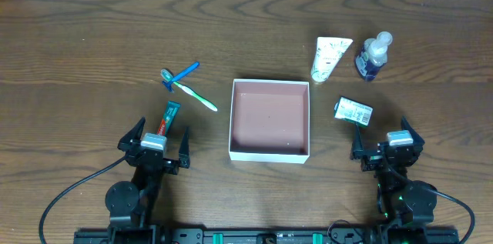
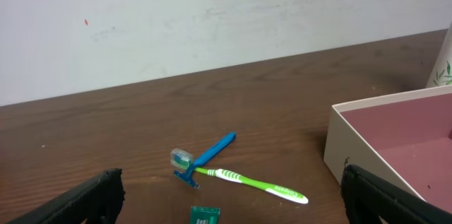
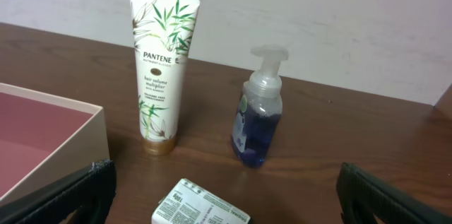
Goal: Pack container
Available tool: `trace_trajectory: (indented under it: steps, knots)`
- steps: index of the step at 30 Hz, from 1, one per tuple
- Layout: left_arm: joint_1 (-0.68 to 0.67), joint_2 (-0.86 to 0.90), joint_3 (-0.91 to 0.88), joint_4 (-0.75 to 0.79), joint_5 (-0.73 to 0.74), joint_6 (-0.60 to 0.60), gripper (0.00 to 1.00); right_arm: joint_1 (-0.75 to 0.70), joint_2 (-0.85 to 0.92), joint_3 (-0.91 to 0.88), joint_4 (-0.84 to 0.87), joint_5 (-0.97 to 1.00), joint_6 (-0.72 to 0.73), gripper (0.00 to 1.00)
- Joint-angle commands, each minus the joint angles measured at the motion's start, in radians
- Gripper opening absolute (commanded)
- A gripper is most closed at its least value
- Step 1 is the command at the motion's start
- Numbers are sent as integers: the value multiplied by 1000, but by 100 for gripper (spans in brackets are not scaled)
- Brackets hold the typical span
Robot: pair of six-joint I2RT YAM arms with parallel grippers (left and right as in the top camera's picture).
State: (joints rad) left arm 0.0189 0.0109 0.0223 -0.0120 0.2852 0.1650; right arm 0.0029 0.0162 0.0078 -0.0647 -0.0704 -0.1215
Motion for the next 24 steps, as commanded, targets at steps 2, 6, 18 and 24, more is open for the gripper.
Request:
trace_trajectory:
  steps: [2,6,18,24]
  knots:
    - [6,-6,-18,-35,10,13,98,-9,-11,-2,-6,11,-14,99]
    - [6,-6,-18,-35,11,13,98,-9,-11,-2,-6,11,-14,99]
    - [6,-6,-18,-35,10,13,98,-9,-11,-2,5,61,-47,99]
    - [6,-6,-18,-35,10,13,98,-9,-11,-2,0,148,-119,99]
